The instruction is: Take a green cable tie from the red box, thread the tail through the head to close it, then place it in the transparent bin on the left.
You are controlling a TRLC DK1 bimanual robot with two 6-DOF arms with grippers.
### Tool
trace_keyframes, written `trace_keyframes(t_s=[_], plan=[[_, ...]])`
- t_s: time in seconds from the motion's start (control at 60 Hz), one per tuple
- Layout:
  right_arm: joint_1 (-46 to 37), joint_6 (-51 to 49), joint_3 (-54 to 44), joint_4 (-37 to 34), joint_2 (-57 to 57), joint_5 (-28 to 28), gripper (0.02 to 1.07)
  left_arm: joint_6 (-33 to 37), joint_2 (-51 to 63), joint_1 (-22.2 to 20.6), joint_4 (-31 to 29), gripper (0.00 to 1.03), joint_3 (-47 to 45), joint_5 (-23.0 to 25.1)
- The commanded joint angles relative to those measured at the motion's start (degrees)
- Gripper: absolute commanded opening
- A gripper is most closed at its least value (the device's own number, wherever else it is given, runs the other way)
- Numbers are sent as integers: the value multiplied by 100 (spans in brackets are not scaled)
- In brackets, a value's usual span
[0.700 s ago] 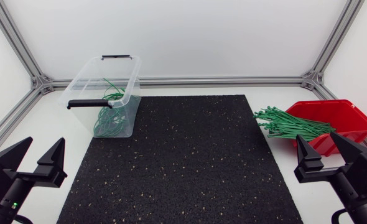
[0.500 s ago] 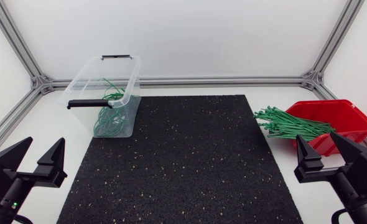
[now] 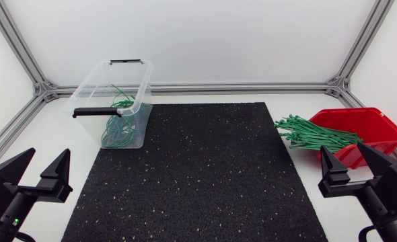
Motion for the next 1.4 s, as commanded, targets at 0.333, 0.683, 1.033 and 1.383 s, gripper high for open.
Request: trace_keyframes(t_s=[0.333, 0.683, 1.033, 1.383], plan=[[-76, 203, 1067, 34, 430, 69, 103, -118, -21, -10, -121, 99, -226, -48], [-94, 203, 2597, -371, 2126, 139, 103, -110, -21, 16, -121, 99, -226, -57], [-419, -122, 4715, -1953, 4033, 156, 102, -110, -21, 8, -121, 99, -226, -57], [-1096, -1581, 7299, -4132, 6283, -766, 94, -110, -21, 16, -121, 99, -226, -57]])
